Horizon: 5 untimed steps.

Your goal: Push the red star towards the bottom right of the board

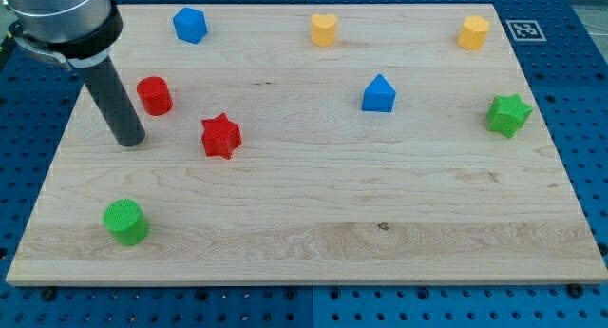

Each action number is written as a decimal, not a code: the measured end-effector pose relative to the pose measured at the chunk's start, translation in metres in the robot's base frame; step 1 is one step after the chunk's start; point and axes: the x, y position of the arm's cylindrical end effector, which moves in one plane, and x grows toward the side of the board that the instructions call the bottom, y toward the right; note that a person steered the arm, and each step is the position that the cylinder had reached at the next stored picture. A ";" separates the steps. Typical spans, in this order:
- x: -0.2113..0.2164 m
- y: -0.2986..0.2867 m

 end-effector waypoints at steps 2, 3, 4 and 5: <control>-0.025 0.031; -0.022 0.094; 0.000 0.157; 0.000 0.154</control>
